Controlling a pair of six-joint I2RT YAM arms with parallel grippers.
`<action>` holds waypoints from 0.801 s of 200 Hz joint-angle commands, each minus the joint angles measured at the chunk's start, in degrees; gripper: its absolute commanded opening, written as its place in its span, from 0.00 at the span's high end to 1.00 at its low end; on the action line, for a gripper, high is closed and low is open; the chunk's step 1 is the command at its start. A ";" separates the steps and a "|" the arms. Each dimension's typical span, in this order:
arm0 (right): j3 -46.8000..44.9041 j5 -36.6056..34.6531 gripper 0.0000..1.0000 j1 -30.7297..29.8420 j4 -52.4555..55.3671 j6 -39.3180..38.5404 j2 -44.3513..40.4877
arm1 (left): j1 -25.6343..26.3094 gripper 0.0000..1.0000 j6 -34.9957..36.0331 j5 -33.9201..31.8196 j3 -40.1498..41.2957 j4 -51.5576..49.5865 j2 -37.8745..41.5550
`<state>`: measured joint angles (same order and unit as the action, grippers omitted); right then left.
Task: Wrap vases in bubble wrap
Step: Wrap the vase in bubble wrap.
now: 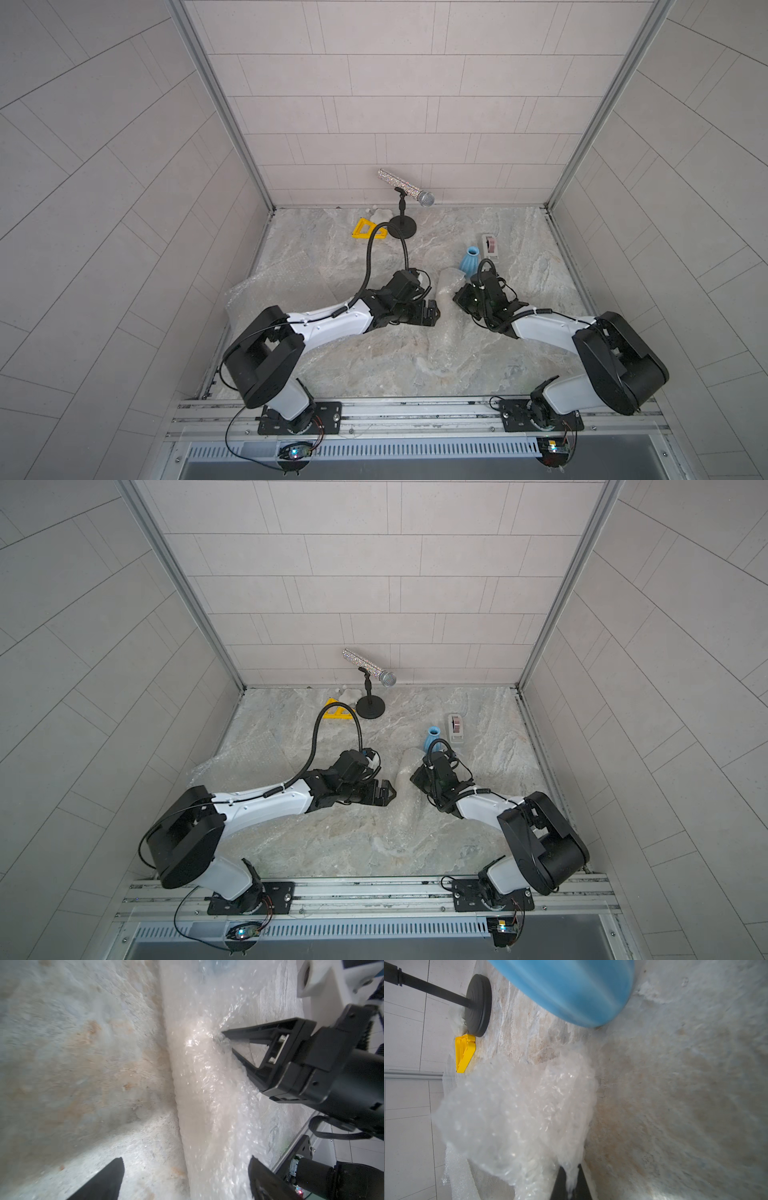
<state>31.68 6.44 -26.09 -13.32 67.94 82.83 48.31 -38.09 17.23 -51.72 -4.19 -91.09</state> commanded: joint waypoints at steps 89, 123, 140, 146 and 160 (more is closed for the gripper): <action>-0.57 3.00 0.97 -0.04 5.41 -2.80 0.23 | 2.51 0.00 8.10 1.02 -7.00 1.54 -10.32; -0.18 2.48 0.85 0.03 6.84 -3.89 -0.90 | 2.83 0.01 8.55 0.66 -8.06 0.74 -12.78; 0.13 1.50 0.76 0.27 9.48 -5.21 -3.14 | 2.93 0.00 8.92 -0.63 -7.77 -0.41 -13.26; 0.22 1.55 0.74 0.56 10.50 -5.96 -4.07 | 2.90 0.01 8.91 -0.72 -7.61 -0.46 -13.46; 0.57 1.71 0.67 1.42 13.23 -7.87 -6.66 | 2.97 0.01 8.92 -1.03 -7.05 -0.96 -13.76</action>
<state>31.81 7.73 -25.50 -8.14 63.33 80.36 51.03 -30.79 18.81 -58.54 -2.17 -103.85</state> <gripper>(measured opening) 0.287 0.993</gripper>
